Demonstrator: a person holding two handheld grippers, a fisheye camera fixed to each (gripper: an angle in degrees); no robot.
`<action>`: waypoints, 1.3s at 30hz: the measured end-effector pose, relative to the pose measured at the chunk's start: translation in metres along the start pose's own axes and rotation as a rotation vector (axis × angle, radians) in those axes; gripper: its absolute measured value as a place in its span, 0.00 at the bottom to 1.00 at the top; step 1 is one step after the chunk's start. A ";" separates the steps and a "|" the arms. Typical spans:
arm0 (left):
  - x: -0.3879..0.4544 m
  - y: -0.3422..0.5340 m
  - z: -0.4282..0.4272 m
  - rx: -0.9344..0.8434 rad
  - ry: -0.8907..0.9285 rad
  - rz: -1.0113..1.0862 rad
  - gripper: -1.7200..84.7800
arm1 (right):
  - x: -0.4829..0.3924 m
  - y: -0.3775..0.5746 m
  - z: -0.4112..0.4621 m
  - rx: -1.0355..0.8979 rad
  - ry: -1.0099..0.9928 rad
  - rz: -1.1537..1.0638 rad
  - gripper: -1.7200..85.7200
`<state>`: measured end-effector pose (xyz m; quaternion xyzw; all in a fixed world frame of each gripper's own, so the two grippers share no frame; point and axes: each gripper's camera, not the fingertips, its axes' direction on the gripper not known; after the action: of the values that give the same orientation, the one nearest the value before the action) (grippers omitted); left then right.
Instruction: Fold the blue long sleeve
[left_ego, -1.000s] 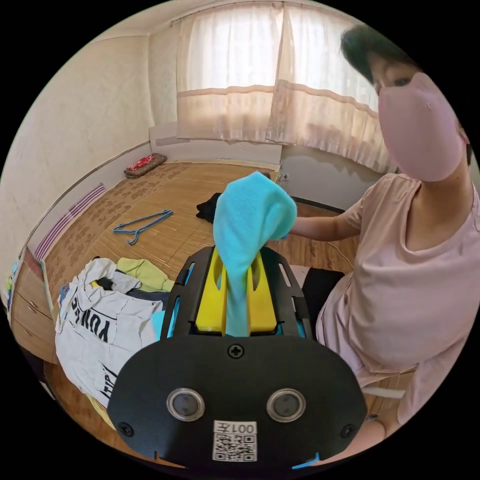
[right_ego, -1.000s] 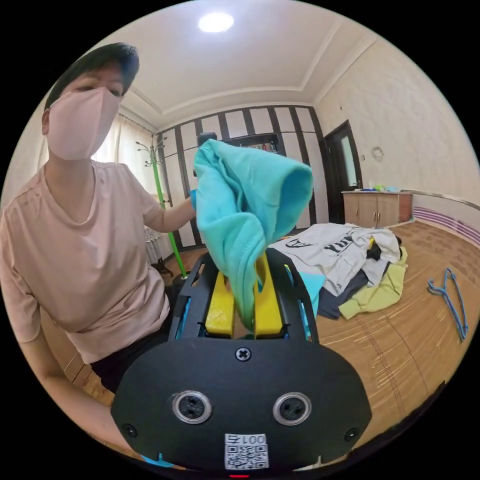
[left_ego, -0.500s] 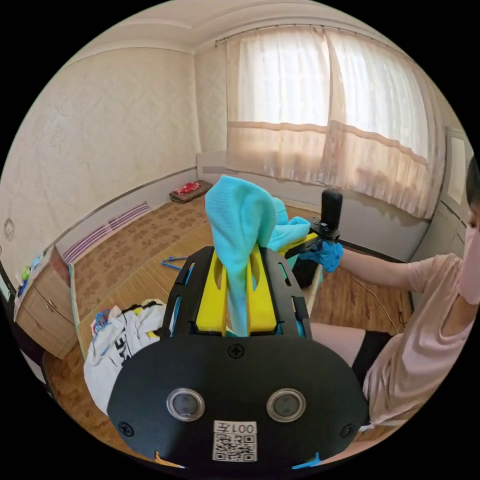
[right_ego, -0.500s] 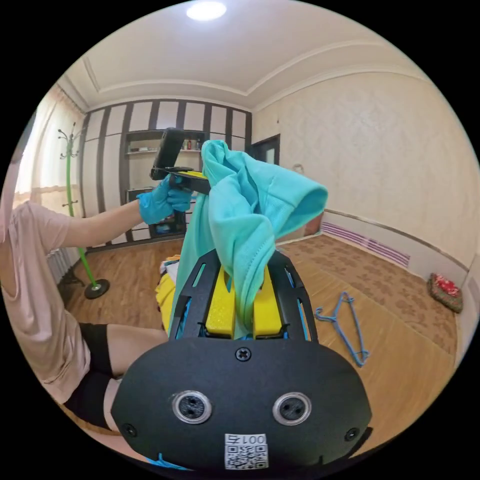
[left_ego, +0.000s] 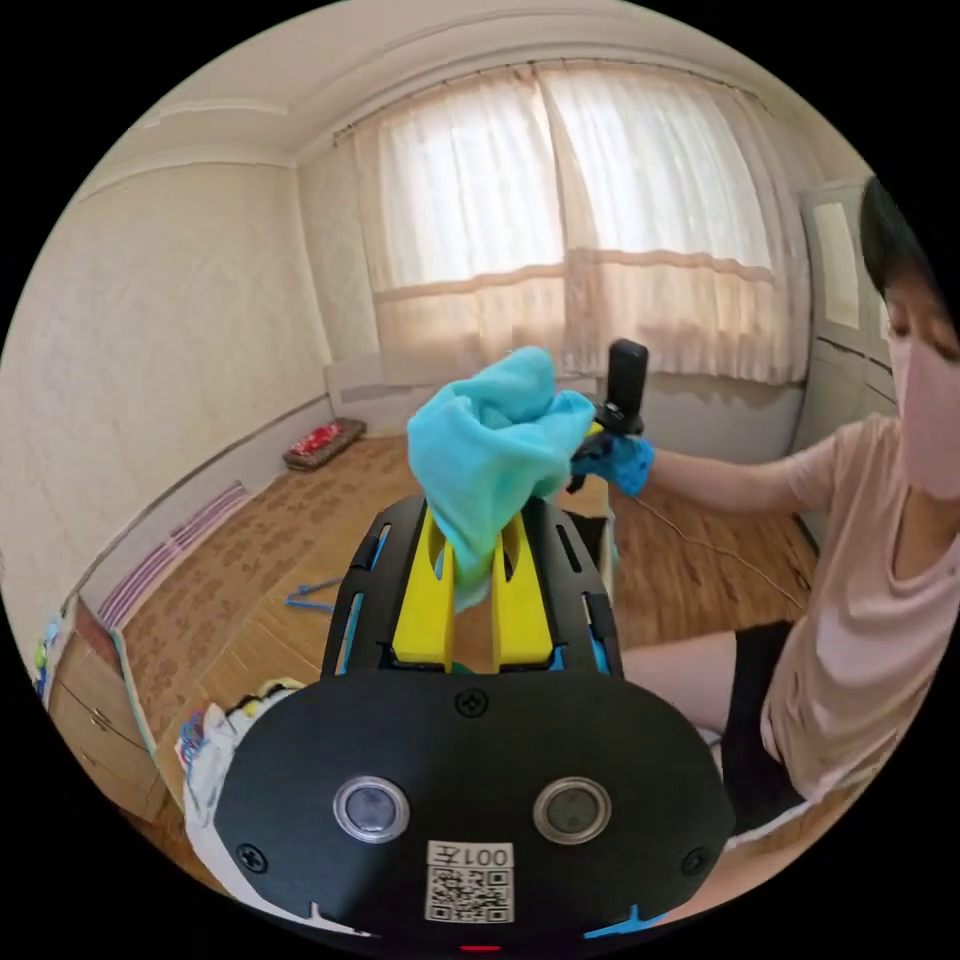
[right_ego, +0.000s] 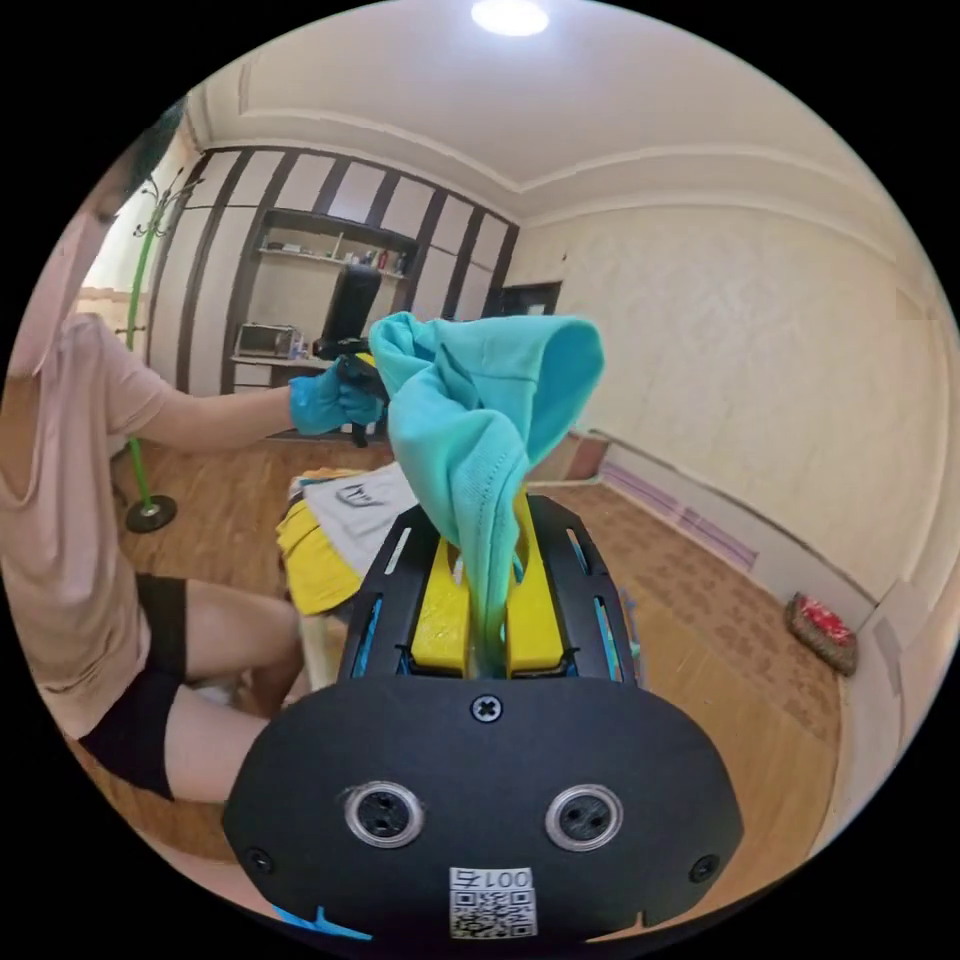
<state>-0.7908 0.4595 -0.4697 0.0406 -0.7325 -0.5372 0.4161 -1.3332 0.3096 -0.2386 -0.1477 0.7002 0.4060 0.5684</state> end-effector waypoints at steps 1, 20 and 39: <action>0.012 0.021 0.013 -0.041 0.048 -0.002 0.03 | -0.014 0.022 0.008 -0.046 -0.053 0.015 0.07; 0.159 0.156 0.111 -0.434 0.107 -0.077 0.04 | -0.163 0.174 0.072 -0.463 -0.194 0.266 0.07; 0.113 0.150 0.126 -0.309 0.136 -0.096 0.03 | -0.122 0.185 0.077 -0.402 -0.145 0.406 0.07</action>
<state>-0.8884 0.5595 -0.2924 0.0473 -0.6088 -0.6587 0.4397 -1.3674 0.4513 -0.0549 -0.0849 0.5783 0.6516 0.4835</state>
